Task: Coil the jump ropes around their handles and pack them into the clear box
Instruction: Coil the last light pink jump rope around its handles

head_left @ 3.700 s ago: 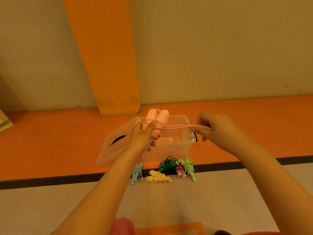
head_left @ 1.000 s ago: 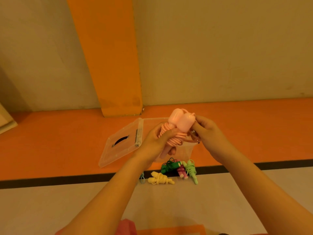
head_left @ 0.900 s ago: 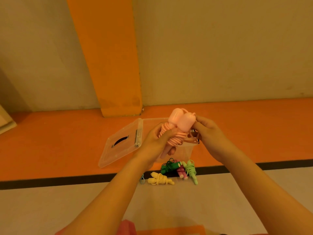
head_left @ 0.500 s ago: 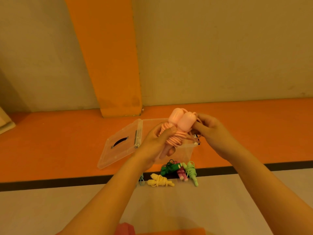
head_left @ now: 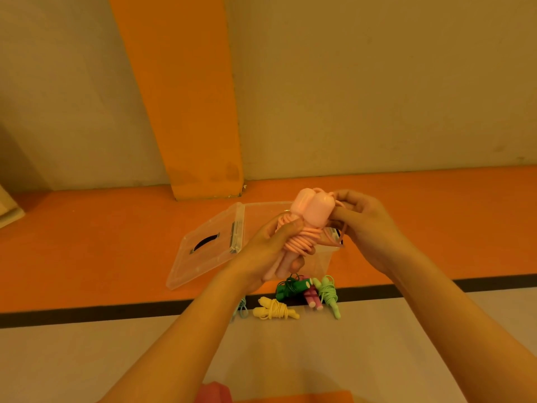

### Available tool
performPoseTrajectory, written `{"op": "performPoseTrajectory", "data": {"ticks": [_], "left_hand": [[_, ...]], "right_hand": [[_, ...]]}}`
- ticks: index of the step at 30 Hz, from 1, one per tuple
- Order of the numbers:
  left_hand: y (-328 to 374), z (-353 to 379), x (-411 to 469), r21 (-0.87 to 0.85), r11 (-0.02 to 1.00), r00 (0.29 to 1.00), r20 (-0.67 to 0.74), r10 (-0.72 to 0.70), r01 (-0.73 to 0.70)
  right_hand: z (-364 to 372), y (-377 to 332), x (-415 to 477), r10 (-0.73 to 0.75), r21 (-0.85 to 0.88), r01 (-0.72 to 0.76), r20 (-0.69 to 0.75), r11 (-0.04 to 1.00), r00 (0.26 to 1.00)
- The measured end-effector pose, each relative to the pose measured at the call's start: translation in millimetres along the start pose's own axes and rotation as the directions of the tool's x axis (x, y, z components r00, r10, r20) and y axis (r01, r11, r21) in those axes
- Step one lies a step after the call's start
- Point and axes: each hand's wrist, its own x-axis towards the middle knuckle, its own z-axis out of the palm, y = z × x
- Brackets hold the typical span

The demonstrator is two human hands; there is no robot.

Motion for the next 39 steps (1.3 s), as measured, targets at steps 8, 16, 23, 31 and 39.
{"op": "performPoseTrajectory", "data": {"ticks": [8,16,23,31,39], "left_hand": [[5,4,-6,0.007,1.000,0.999,0.051,-0.010,0.010],[6,-3,-5,0.059,0.998,0.999,0.038,-0.035,0.033],[8,-1,7,0.035,0.999,0.999,0.033,-0.030,0.028],[11,-1,31,-0.019,1.000,1.000,-0.001,-0.023,0.023],[15,-5,47,0.042,0.998,0.992,-0.120,0.041,-0.036]], "right_hand": [[8,-1,-4,-0.039,0.058,0.039,0.004,0.998,0.999],[15,1,-2,-0.054,-0.045,0.048,-0.151,0.998,0.987],[20,1,11,-0.046,0.143,0.072,-0.173,0.987,0.984],[9,-2,34,-0.054,0.112,0.070,-0.140,0.991,0.989],[8,-2,49,-0.148,-0.094,0.128,-0.254,0.987,0.956]]}}
